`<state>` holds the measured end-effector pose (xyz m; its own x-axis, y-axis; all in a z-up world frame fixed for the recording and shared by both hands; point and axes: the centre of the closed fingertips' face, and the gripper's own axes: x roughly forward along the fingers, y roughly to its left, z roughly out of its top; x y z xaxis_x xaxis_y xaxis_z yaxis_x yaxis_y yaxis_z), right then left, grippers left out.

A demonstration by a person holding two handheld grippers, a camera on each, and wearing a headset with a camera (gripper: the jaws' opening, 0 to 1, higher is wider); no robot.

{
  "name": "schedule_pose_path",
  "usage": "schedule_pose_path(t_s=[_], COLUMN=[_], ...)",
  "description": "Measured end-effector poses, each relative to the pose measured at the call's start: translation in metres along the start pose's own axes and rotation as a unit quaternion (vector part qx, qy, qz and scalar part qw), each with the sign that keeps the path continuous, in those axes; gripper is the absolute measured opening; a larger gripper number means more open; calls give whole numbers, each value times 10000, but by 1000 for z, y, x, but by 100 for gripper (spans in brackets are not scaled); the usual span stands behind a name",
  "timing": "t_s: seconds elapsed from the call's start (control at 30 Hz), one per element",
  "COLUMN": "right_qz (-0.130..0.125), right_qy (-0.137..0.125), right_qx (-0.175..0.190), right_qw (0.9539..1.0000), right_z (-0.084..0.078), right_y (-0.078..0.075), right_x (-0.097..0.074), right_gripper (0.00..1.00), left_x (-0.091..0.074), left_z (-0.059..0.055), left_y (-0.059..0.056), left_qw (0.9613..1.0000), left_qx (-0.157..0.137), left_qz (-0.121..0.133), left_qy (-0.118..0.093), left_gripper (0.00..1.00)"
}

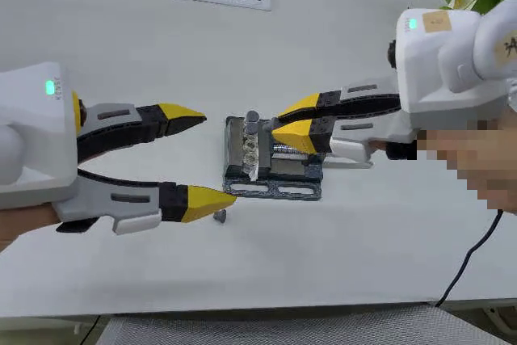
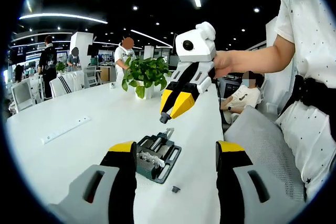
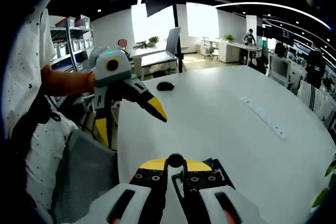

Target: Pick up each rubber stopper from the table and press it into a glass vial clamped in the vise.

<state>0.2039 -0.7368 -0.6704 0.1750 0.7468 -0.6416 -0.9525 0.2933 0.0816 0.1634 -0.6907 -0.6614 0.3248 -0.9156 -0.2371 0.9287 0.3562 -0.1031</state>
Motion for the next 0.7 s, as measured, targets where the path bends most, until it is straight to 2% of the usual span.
schedule_pose_path(t_s=[0.1, 0.17, 0.37, 0.5, 0.7], right_qz=[-67, -59, -81, -14, 65], right_qy=[314, 435, 1001, 1170, 1657], right_qx=[-137, -182, -407, -459, -597], right_qw=[9994, 9989, 9941, 9921, 9843], right_z=[-5, -6, -20, -22, -36], right_y=[-9, -13, -27, -32, -42], right_x=[6, 9, 23, 34, 49], right_gripper=[6, 6, 6, 6, 6], left_x=[-1, -1, -3, -5, -4], left_z=[-5, -7, -17, -22, -32], left_y=[4, 6, 13, 16, 20], left_qw=[10000, 10000, 9998, 9997, 9992], left_qx=[31, 16, 87, 85, 190], left_qz=[51, 66, 147, 168, 217], left_qy=[45, 62, 142, 161, 261], left_gripper=[65, 68, 78, 81, 91])
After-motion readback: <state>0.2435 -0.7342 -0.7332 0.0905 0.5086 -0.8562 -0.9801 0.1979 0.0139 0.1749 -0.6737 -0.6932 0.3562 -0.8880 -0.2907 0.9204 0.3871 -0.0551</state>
